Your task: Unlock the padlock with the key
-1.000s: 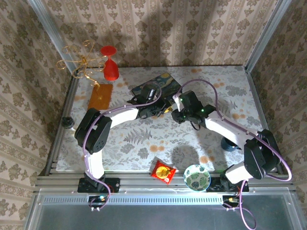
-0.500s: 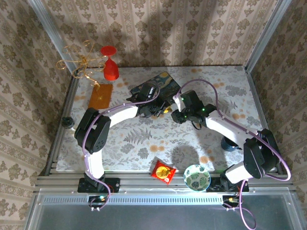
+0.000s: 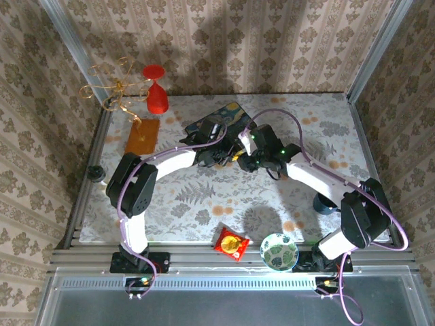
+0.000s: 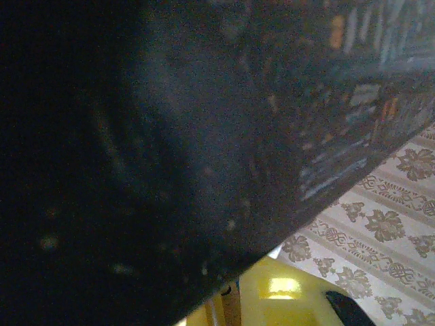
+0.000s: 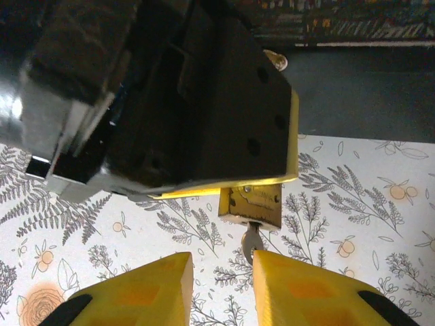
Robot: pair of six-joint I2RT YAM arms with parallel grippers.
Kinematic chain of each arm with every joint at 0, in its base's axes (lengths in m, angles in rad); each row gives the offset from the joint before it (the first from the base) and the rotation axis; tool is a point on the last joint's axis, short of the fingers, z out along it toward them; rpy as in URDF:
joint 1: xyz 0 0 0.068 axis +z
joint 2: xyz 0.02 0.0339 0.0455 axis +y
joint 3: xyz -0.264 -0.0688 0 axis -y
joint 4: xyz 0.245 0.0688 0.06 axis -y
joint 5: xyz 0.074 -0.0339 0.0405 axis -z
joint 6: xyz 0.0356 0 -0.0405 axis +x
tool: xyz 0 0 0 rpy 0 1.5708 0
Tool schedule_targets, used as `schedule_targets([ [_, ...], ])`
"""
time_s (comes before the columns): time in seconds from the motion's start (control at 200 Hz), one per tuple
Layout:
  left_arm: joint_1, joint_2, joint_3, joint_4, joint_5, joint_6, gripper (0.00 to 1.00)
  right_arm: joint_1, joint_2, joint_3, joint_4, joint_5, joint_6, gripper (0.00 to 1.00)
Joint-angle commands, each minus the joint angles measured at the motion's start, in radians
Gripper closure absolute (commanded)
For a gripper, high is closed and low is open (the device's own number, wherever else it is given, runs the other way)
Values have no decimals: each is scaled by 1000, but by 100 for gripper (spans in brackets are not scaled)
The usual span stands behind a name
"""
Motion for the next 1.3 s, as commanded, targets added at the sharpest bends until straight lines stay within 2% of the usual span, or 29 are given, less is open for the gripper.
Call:
schedule_targets([
  [0.0, 6, 33, 17, 6, 94, -63, 100, 5, 30, 37, -14, 16, -26, 69],
  [0.415, 5, 33, 10, 31, 107, -79, 100, 2, 79, 58, -7, 25, -32, 75],
  [0.755, 5, 34, 5, 49, 114, -89, 100, -11, 77, 43, 7, 47, -25, 76],
  [0.94, 7, 34, 4, 54, 118, -92, 100, -12, 82, 35, 20, 54, -23, 81],
  [1.296, 9, 33, 3, 63, 122, -97, 100, -14, 67, 17, 26, 85, -32, 80],
])
